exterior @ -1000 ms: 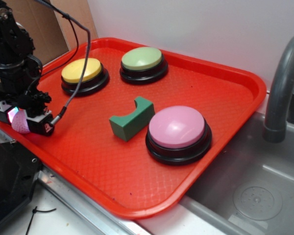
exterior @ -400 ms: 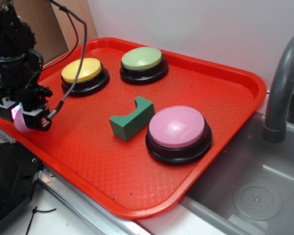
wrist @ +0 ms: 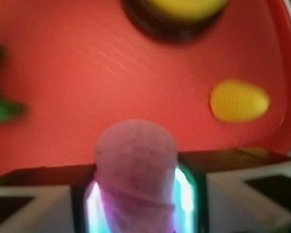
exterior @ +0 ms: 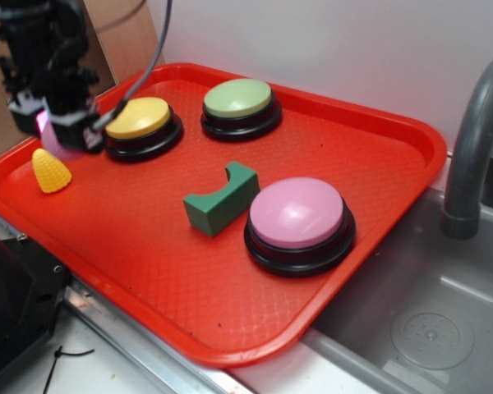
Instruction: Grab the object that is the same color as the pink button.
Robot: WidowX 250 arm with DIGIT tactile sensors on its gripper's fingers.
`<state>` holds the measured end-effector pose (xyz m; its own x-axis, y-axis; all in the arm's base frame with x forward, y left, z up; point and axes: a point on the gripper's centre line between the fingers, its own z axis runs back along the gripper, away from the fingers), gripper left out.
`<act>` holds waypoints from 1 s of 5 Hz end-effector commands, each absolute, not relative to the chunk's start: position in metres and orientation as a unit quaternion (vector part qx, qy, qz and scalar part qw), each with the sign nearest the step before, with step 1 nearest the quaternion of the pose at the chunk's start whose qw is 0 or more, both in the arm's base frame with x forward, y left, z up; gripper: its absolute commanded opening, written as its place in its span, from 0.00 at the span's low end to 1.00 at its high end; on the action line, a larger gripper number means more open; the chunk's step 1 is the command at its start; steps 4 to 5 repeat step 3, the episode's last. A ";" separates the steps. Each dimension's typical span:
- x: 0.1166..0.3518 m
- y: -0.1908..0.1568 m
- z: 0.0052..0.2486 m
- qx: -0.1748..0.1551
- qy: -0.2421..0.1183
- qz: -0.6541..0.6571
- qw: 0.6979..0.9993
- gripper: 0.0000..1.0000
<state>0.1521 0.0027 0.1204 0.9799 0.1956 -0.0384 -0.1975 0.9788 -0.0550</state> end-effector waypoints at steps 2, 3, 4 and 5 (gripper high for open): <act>0.162 -0.030 0.201 -0.002 -0.078 0.061 0.995 0.00; 0.167 -0.028 0.185 0.027 -0.044 0.067 0.996 0.00; 0.167 -0.028 0.185 0.027 -0.044 0.067 0.996 0.00; 0.167 -0.028 0.185 0.027 -0.044 0.067 0.996 0.00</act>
